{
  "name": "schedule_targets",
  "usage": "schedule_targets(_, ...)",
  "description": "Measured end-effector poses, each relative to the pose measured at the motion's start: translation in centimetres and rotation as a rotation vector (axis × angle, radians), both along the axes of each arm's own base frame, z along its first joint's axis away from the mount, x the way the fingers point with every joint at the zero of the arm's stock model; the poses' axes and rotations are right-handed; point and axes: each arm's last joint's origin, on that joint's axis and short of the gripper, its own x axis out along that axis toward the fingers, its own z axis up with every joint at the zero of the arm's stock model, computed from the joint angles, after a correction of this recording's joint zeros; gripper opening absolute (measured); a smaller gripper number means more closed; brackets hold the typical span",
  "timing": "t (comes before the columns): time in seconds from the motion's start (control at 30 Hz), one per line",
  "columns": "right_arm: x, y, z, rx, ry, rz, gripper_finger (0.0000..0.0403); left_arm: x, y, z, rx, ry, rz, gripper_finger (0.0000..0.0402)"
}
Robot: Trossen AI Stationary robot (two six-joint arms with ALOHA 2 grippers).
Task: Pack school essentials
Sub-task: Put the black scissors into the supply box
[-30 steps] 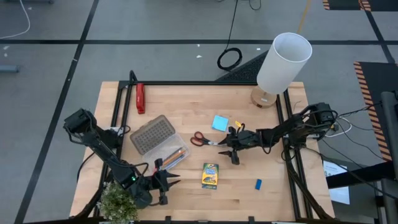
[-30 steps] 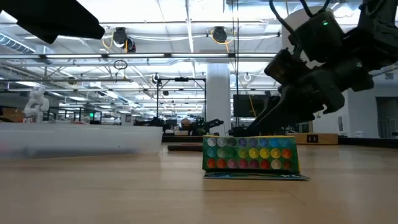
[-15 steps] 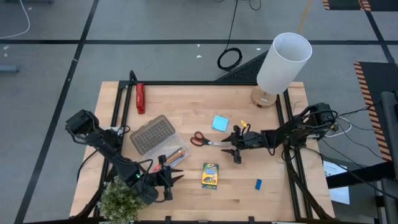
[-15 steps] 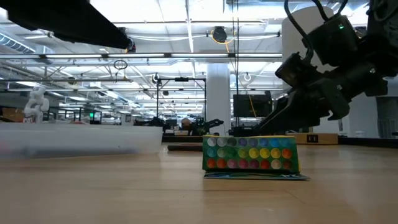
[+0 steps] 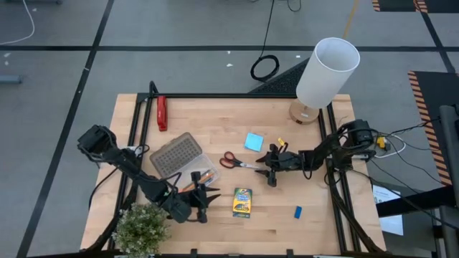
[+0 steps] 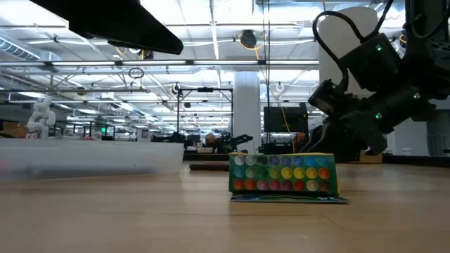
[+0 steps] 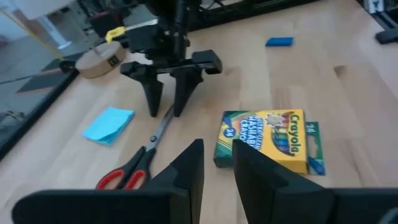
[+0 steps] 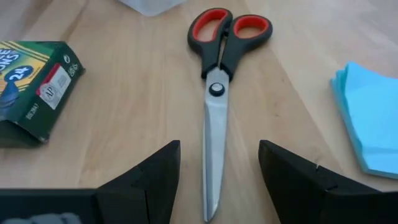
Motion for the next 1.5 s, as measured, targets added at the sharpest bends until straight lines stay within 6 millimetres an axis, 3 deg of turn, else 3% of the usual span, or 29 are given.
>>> schedule_targets(0.4,0.1,0.6,-2.0,0.046,-0.021,-0.067,0.0203,0.1,-0.1,0.3,-0.017,-0.019,-0.022,0.0088)
schedule_targets(1.07,0.0,1.0,-2.3,-0.01,-0.01,-0.023,0.0057,0.1,-0.2,0.3,0.004,-0.019,-0.036,0.0088)
schedule_targets(1.5,0.0,1.0,-2.3,-0.002,-0.01,-0.012,0.0044,0.1,-0.2,0.3,0.01,-0.017,-0.038,0.0088)
